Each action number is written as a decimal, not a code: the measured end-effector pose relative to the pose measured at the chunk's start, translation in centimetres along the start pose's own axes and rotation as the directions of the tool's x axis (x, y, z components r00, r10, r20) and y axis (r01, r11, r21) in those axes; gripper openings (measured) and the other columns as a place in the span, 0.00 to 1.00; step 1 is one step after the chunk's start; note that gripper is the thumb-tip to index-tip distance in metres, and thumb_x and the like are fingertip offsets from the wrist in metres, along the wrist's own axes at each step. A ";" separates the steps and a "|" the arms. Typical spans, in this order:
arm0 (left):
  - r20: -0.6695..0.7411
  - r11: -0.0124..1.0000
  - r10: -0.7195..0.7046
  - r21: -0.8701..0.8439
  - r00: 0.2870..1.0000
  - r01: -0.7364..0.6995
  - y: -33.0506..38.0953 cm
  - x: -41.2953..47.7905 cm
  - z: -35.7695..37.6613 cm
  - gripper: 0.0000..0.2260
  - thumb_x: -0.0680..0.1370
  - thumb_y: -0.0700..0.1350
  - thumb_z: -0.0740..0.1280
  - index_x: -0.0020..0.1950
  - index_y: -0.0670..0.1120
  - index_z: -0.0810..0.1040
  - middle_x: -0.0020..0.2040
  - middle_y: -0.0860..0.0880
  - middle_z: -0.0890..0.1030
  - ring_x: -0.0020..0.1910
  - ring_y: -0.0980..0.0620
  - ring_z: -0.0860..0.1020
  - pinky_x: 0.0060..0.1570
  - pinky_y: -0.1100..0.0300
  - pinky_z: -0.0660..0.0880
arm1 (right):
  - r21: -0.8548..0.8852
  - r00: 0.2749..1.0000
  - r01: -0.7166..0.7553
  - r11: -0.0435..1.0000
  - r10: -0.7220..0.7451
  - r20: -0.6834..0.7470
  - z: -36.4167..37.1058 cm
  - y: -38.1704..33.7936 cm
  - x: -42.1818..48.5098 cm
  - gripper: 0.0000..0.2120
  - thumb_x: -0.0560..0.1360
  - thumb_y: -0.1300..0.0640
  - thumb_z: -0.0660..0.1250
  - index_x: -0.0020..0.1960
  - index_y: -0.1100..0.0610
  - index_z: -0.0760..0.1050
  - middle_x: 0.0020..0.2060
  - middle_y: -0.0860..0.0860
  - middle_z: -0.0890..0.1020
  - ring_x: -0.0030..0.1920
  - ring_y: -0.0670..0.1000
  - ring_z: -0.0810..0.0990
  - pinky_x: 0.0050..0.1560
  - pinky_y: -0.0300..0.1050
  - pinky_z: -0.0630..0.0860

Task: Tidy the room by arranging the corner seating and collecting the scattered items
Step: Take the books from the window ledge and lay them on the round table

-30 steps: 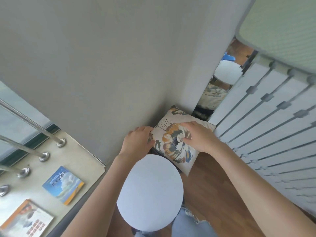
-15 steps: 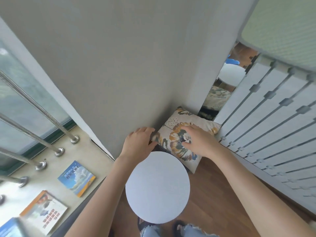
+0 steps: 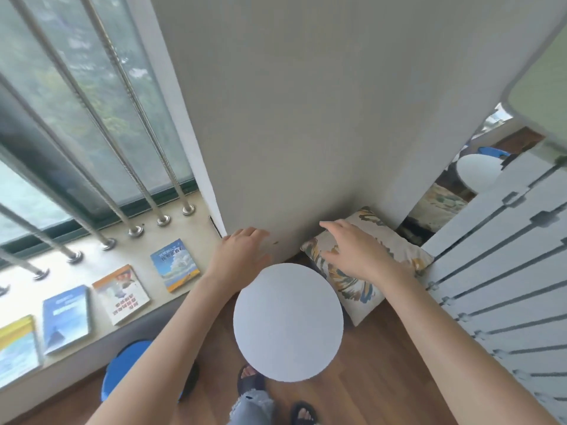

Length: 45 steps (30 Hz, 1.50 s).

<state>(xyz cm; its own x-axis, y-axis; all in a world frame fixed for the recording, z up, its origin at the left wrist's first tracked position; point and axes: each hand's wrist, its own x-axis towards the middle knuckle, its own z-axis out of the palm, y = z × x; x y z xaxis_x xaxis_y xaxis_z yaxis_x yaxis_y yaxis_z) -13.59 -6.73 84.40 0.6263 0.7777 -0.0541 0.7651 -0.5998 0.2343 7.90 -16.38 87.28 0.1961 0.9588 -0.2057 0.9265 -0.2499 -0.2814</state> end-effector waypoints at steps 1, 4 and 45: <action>0.001 1.000 -0.028 -0.003 1.000 0.028 0.0 -0.9 0.0 0.20 0.79 0.54 0.61 0.71 0.53 0.67 0.67 0.54 0.72 0.65 0.51 0.71 0.59 0.56 0.67 | -0.002 1.000 0.028 1.000 -0.028 0.003 0.2 -0.4 0.0 0.29 0.78 0.48 0.62 0.77 0.51 0.58 0.72 0.49 0.66 0.70 0.52 0.67 0.62 0.50 0.70; -0.028 0.994 -0.104 0.013 0.994 0.105 -0.8 -3.8 -0.4 0.21 0.79 0.54 0.61 0.71 0.53 0.66 0.68 0.54 0.72 0.66 0.51 0.70 0.59 0.56 0.67 | -0.007 0.992 0.124 0.992 -0.123 0.032 1.0 -2.5 0.4 0.30 0.78 0.47 0.63 0.77 0.51 0.58 0.72 0.48 0.66 0.70 0.52 0.68 0.62 0.49 0.70; 0.050 0.801 -0.556 -0.235 0.830 0.551 -37.7 -18.5 0.2 0.22 0.78 0.53 0.63 0.71 0.49 0.67 0.66 0.52 0.73 0.63 0.50 0.71 0.58 0.54 0.71 | 0.012 0.877 0.294 0.956 -0.275 0.394 19.1 -38.3 13.8 0.30 0.77 0.47 0.65 0.76 0.51 0.60 0.73 0.48 0.66 0.70 0.51 0.68 0.64 0.47 0.70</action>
<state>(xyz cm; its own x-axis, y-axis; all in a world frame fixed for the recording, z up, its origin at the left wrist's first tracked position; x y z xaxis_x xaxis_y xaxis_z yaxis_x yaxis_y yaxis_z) -54.00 1.43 76.42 0.1021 0.9692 -0.2240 0.9225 -0.0080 0.3860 -31.04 3.85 77.31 -0.2094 0.8563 -0.4722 0.9393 0.0420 -0.3405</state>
